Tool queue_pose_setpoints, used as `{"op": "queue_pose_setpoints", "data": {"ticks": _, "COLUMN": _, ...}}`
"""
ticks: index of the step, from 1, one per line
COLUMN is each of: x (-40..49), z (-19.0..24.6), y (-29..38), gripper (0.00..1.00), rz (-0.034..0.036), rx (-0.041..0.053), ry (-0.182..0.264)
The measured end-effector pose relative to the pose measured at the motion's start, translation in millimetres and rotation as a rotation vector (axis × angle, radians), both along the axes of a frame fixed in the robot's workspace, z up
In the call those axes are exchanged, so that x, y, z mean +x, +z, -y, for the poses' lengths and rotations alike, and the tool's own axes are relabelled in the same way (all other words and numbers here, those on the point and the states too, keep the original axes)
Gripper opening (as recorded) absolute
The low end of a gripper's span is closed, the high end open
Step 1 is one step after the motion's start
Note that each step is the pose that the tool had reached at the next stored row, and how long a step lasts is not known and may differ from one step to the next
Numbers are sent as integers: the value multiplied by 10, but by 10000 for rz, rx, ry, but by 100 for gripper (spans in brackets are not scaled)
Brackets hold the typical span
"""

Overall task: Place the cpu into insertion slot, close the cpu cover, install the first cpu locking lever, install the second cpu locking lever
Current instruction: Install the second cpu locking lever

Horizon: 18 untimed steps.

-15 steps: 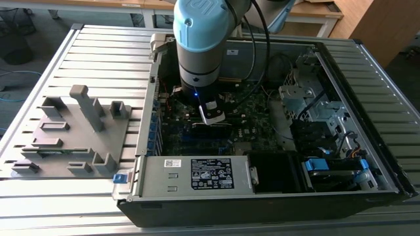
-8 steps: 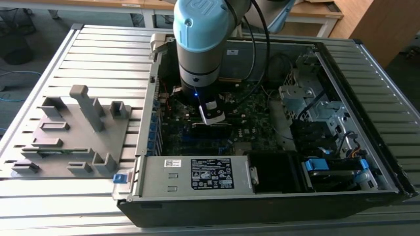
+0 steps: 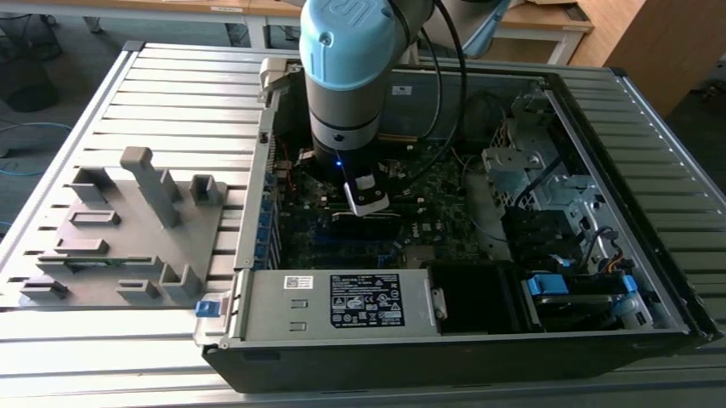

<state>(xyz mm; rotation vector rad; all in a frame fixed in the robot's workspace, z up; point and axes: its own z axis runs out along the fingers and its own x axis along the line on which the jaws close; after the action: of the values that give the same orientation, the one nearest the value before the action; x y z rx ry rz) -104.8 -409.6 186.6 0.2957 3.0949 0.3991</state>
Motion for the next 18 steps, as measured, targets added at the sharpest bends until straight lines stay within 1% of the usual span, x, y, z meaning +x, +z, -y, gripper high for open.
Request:
{"op": "queue_pose_setpoints", "data": {"ticks": 4, "x": 0, "z": -2, "y": 15, "gripper": 10, "rz": 3, "rx": -14, "ry": -3}}
{"op": "queue_pose_setpoints", "data": {"ticks": 11, "x": 0, "z": -2, "y": 75, "gripper": 10, "rz": -1, "rx": -20, "ry": -19}}
{"op": "queue_pose_setpoints", "data": {"ticks": 15, "x": 0, "z": -2, "y": 77, "gripper": 10, "rz": 0, "rx": -26, "ry": -30}}
{"op": "queue_pose_setpoints", "data": {"ticks": 18, "x": 0, "z": -1, "y": 77, "gripper": 10, "rz": 0, "rx": -53, "ry": -52}}
